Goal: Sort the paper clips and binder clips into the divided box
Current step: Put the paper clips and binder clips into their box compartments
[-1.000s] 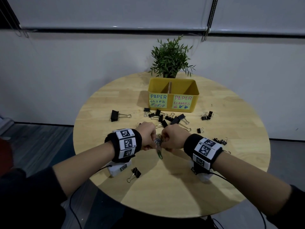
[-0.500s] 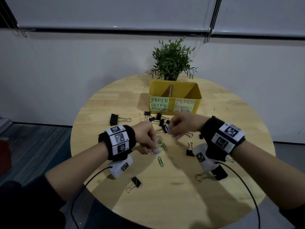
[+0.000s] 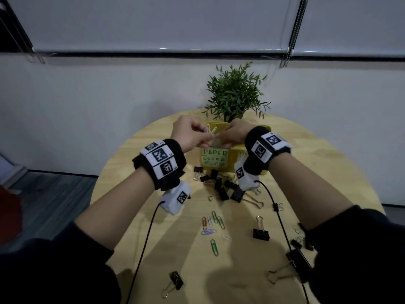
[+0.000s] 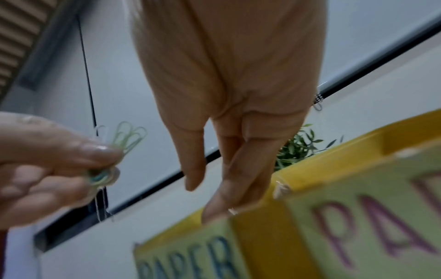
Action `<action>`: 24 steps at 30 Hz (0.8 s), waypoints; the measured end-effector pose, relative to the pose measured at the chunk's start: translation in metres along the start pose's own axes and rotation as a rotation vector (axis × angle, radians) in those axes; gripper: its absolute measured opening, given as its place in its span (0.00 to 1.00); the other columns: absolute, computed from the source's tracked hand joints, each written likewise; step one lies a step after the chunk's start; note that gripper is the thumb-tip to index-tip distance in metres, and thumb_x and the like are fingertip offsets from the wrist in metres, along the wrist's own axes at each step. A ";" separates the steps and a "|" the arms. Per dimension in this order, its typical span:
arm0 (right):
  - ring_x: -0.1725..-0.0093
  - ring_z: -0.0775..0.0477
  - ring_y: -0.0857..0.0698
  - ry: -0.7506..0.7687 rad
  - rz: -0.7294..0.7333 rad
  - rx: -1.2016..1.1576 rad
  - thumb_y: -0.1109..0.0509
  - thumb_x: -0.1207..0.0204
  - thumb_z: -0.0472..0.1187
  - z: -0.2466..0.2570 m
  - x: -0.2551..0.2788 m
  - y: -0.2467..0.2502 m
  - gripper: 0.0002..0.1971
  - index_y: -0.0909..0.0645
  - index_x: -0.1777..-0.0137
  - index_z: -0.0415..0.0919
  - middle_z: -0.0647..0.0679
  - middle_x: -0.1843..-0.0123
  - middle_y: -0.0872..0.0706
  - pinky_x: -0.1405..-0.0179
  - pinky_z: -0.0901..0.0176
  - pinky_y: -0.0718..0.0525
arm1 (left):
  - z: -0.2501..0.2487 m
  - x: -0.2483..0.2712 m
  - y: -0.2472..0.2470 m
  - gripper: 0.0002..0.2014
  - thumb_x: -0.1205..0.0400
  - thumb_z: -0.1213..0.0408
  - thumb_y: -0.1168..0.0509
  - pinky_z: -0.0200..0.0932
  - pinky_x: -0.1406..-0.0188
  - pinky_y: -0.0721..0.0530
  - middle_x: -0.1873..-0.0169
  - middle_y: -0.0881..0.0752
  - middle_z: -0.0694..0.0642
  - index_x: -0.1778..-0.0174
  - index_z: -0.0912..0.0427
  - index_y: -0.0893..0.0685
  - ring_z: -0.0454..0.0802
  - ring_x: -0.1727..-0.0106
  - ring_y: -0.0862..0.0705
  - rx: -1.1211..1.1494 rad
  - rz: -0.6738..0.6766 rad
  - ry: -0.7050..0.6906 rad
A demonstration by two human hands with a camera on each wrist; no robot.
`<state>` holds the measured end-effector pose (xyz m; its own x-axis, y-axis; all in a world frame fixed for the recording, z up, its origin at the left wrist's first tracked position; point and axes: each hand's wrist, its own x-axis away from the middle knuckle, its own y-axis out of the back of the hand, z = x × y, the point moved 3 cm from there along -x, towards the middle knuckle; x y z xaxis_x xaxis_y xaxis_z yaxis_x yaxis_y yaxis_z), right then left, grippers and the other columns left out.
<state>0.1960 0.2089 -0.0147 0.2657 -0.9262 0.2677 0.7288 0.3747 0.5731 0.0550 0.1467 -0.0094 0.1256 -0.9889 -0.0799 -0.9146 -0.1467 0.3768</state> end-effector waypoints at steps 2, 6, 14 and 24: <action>0.64 0.48 0.12 -0.026 -0.006 -0.009 0.34 0.19 0.35 -0.012 -0.005 0.001 0.14 0.20 0.41 0.24 0.34 0.51 0.11 0.57 0.59 0.10 | 0.007 -0.008 -0.011 0.08 0.26 0.75 0.26 0.43 0.66 0.09 0.72 0.14 0.62 0.69 0.65 0.17 0.48 0.75 0.13 0.005 -0.114 -0.002; 0.61 0.47 0.12 0.052 -0.197 -0.081 0.37 0.19 0.30 -0.025 0.007 0.024 0.13 0.20 0.37 0.29 0.35 0.49 0.11 0.55 0.58 0.10 | 0.014 -0.026 -0.030 0.06 0.27 0.71 0.25 0.49 0.63 0.09 0.71 0.14 0.58 0.67 0.64 0.15 0.54 0.70 0.12 -0.111 -0.264 -0.115; 0.65 0.51 0.14 0.313 -0.212 0.267 0.32 0.22 0.34 -0.035 0.081 0.032 0.08 0.13 0.46 0.38 0.43 0.54 0.11 0.67 0.68 0.13 | -0.001 0.007 -0.028 0.15 0.26 0.55 0.25 0.45 0.47 0.18 0.50 0.12 0.55 0.47 0.59 0.12 0.50 0.49 0.17 -0.522 -0.076 -0.339; 0.19 0.45 0.35 0.661 0.445 0.927 0.42 0.17 0.35 -0.091 0.133 -0.076 0.23 0.30 0.22 0.45 0.47 0.16 0.37 0.21 0.51 0.33 | 0.059 0.128 -0.018 0.07 0.23 0.63 0.30 0.41 0.66 0.29 0.62 0.20 0.57 0.66 0.56 0.20 0.52 0.62 0.24 -0.987 0.658 -0.018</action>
<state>0.2333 0.0536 -0.0926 0.8433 -0.4516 0.2913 -0.1622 0.3029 0.9391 0.0646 0.0239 -0.0808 -0.2705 -0.8821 0.3856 -0.1084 0.4259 0.8983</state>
